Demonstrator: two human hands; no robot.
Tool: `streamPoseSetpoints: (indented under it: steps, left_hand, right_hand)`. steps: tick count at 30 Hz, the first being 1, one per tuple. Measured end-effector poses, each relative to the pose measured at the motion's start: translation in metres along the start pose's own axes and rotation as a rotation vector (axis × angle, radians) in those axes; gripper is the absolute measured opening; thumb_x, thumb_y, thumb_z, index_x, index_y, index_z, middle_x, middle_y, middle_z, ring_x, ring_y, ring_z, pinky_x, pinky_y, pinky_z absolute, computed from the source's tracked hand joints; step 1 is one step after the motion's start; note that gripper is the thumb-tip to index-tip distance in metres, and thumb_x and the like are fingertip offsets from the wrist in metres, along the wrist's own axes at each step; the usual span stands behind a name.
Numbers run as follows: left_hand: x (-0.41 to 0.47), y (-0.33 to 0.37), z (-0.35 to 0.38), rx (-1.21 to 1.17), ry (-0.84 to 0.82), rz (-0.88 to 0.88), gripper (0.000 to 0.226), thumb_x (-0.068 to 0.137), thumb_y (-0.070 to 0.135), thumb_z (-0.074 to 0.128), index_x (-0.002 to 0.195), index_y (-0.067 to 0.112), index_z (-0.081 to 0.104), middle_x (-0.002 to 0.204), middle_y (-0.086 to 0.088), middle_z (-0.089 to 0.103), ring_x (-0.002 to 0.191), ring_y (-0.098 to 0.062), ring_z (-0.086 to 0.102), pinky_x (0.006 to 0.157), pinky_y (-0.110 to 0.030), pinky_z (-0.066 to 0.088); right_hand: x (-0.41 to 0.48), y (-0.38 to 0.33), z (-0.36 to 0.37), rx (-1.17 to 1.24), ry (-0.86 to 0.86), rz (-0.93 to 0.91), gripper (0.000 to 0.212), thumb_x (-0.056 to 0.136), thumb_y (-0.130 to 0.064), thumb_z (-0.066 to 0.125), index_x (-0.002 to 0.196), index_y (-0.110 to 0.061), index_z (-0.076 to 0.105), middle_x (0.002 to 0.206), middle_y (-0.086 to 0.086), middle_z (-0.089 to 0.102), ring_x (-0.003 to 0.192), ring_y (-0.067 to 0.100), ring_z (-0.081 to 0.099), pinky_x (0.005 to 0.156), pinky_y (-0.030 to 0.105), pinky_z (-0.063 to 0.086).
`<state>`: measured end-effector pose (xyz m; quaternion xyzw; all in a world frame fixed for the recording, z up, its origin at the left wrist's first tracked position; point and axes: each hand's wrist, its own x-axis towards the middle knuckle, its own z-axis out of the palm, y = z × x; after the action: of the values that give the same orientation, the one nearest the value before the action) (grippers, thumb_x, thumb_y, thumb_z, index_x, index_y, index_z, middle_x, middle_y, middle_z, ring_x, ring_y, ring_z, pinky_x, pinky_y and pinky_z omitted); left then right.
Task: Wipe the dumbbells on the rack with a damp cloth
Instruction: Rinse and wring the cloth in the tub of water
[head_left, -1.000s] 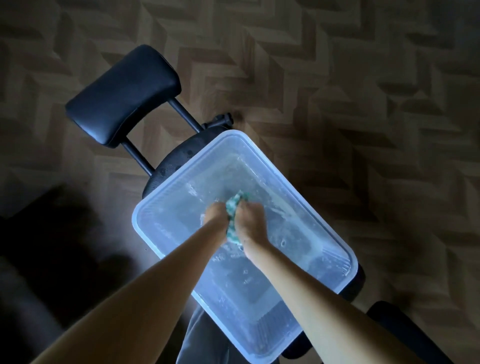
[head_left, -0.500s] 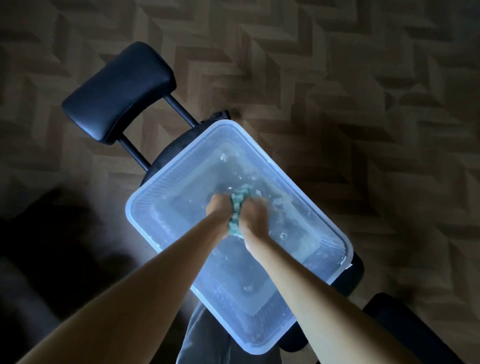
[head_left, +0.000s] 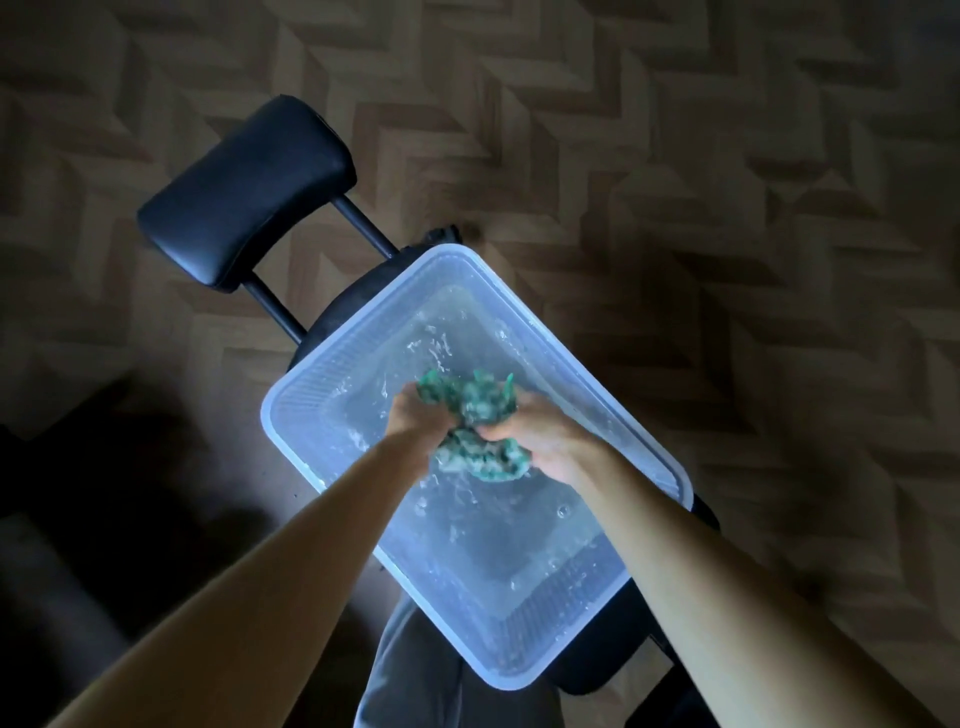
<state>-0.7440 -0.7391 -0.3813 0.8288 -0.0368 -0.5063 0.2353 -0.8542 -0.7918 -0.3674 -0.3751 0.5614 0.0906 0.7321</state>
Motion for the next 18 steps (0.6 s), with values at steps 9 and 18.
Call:
streamPoseSetpoints:
  steps: [9,18]
  left_hand:
    - [-0.001,-0.017,0.014,0.417,0.101,-0.010,0.037,0.095,0.011,0.044,0.129,-0.003,0.046,0.131,-0.022,0.051,0.123,-0.032,0.048,0.102,-0.035,0.040]
    - [0.009,-0.006,0.002,0.364,-0.037,0.092,0.034,0.084,0.002,0.056,0.118,0.007,0.059,0.115,-0.017,0.063,0.109,-0.032,0.059,0.091,-0.038,0.050]
  right_hand:
    - [0.016,0.029,0.019,-0.597,0.381,-0.051,0.026,0.095,-0.004,0.036,0.090,-0.005,0.061,0.107,0.017,0.058,0.107,0.026,0.055,0.081,0.027,0.043]
    - [0.004,0.019,0.009,-0.054,0.198,-0.096,0.008,0.080,-0.005,0.070,0.076,-0.005,0.063,0.069,0.002,0.061,0.060,0.011,0.055,0.050,0.018,0.043]
